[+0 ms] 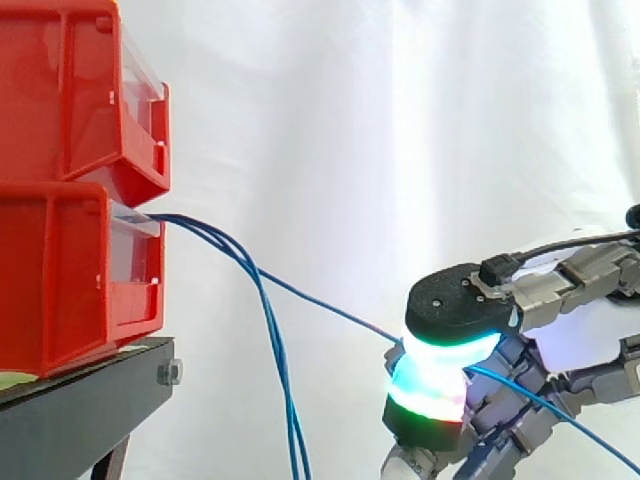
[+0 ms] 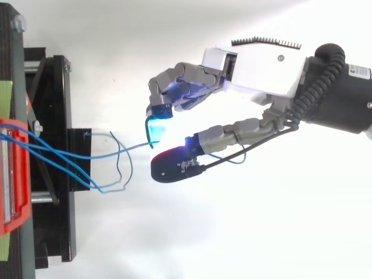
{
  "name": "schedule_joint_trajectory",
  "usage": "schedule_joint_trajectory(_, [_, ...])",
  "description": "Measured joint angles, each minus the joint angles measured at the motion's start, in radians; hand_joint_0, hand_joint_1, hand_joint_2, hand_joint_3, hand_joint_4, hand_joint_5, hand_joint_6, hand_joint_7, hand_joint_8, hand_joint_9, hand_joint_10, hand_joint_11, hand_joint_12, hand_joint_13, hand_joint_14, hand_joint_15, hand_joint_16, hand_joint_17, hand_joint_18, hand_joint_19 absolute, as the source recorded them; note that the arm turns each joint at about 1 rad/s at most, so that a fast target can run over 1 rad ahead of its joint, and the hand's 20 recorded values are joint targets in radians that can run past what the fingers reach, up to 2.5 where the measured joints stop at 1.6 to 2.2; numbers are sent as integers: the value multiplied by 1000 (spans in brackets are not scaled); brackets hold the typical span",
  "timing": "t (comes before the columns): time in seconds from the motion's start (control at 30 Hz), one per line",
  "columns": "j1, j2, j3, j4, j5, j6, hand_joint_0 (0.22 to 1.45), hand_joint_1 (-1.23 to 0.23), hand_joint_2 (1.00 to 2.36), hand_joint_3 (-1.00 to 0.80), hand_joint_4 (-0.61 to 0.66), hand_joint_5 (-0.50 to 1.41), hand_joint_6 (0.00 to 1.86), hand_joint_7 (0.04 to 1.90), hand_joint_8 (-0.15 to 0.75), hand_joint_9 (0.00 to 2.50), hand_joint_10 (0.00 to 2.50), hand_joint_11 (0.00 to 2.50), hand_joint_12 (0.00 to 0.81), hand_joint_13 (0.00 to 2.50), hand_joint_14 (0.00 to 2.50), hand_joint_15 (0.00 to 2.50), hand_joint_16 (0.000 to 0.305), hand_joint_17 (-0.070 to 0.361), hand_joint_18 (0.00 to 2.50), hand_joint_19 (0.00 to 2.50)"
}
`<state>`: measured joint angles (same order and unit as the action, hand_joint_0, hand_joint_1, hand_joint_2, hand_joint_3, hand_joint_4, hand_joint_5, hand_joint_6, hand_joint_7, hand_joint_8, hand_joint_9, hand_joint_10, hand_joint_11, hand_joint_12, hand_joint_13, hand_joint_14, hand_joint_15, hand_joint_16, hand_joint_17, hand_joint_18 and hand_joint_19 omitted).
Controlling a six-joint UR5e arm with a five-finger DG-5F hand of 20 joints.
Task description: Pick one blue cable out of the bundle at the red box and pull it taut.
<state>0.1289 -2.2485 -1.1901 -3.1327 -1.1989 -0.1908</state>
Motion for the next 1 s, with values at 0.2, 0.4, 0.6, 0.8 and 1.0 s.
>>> schedule_joint_trajectory(0.2, [0,0,0,0,2,-1,601,-824,1024,-124,212,-135,837,1361,358,717,11,417,428,359,1,31,63,142,498,191])
schedule_joint_trajectory(0.4, [0,0,0,0,2,-1,601,-824,1024,-127,211,-135,835,1355,351,776,13,502,426,366,0,40,63,142,495,193])
schedule_joint_trajectory(0.6, [0,0,0,0,2,-1,600,-822,1025,-127,208,-136,835,1359,355,862,17,669,428,378,0,39,63,142,492,194])
schedule_joint_trajectory(0.8, [0,0,-1,0,2,-1,602,-822,1025,-133,208,-137,834,1361,360,895,19,710,430,384,2,43,63,142,492,198])
schedule_joint_trajectory(1.0, [0,0,-1,0,2,-1,602,-821,1025,-130,205,-138,835,1357,362,1068,22,1083,431,410,2,63,63,141,490,194])
